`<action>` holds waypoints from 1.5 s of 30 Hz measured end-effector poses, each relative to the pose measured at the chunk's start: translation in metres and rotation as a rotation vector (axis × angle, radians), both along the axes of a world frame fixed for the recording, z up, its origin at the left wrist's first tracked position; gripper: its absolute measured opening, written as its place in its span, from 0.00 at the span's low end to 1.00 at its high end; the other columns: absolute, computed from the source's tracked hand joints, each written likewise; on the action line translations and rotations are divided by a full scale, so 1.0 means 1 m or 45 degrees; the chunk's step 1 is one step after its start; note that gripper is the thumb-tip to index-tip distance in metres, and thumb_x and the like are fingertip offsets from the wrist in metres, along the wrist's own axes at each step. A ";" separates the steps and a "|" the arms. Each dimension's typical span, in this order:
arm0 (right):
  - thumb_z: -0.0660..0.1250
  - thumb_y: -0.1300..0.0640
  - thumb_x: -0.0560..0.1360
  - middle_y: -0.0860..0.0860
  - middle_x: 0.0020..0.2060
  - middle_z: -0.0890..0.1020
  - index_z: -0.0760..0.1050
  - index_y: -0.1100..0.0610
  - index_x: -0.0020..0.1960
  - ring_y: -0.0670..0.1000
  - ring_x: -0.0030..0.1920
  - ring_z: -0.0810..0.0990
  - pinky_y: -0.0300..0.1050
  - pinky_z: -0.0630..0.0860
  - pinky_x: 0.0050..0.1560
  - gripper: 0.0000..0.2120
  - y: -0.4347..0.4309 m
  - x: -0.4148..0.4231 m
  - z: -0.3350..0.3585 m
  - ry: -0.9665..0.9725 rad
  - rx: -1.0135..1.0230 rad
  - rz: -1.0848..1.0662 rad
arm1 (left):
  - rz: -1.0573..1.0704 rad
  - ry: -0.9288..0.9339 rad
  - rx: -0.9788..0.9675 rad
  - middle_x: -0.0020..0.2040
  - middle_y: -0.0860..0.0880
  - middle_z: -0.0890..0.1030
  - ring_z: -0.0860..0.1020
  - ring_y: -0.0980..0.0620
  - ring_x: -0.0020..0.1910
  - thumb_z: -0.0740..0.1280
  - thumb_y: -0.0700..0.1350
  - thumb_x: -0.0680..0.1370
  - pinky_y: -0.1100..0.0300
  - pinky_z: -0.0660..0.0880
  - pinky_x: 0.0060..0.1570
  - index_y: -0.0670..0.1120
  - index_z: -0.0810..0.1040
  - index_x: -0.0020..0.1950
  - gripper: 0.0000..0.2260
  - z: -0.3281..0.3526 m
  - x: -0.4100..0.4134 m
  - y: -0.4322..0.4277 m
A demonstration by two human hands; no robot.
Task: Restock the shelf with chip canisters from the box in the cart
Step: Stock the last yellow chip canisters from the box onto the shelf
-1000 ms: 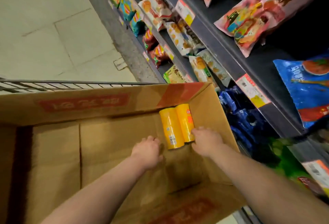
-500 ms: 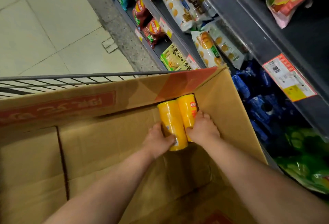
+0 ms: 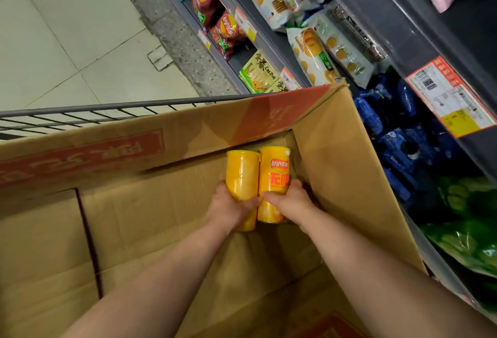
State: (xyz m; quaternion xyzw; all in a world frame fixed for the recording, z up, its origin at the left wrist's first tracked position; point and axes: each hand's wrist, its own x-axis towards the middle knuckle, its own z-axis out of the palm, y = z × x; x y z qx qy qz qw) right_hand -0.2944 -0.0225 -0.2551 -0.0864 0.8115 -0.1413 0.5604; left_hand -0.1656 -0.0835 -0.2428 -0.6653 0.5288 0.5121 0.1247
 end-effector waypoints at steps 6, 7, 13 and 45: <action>0.75 0.49 0.67 0.54 0.60 0.74 0.61 0.56 0.68 0.57 0.60 0.75 0.48 0.75 0.56 0.36 0.020 0.008 0.030 0.006 0.016 -0.085 | 0.124 0.014 0.049 0.64 0.43 0.75 0.75 0.43 0.61 0.75 0.53 0.70 0.54 0.73 0.55 0.43 0.66 0.68 0.32 0.027 0.008 0.022; 0.75 0.48 0.67 0.54 0.61 0.74 0.61 0.56 0.68 0.56 0.60 0.75 0.49 0.74 0.58 0.36 0.023 0.008 0.037 0.009 0.002 -0.088 | 0.133 0.040 0.041 0.64 0.42 0.75 0.75 0.43 0.60 0.74 0.52 0.70 0.56 0.73 0.54 0.42 0.66 0.68 0.32 0.033 0.008 0.025; 0.73 0.47 0.68 0.52 0.59 0.74 0.61 0.53 0.67 0.55 0.58 0.75 0.48 0.74 0.57 0.34 0.039 0.004 0.094 0.094 -0.100 -0.117 | 0.123 0.147 -0.042 0.63 0.42 0.75 0.76 0.42 0.59 0.74 0.53 0.71 0.52 0.74 0.56 0.42 0.66 0.68 0.31 0.080 0.008 0.037; 0.74 0.55 0.70 0.50 0.52 0.76 0.62 0.53 0.63 0.50 0.48 0.78 0.47 0.76 0.50 0.29 0.401 0.034 0.278 0.615 -0.479 -1.302 | -0.943 0.821 -0.020 0.53 0.53 0.75 0.75 0.53 0.50 0.72 0.58 0.60 0.60 0.71 0.50 0.49 0.67 0.65 0.36 0.256 -0.068 0.319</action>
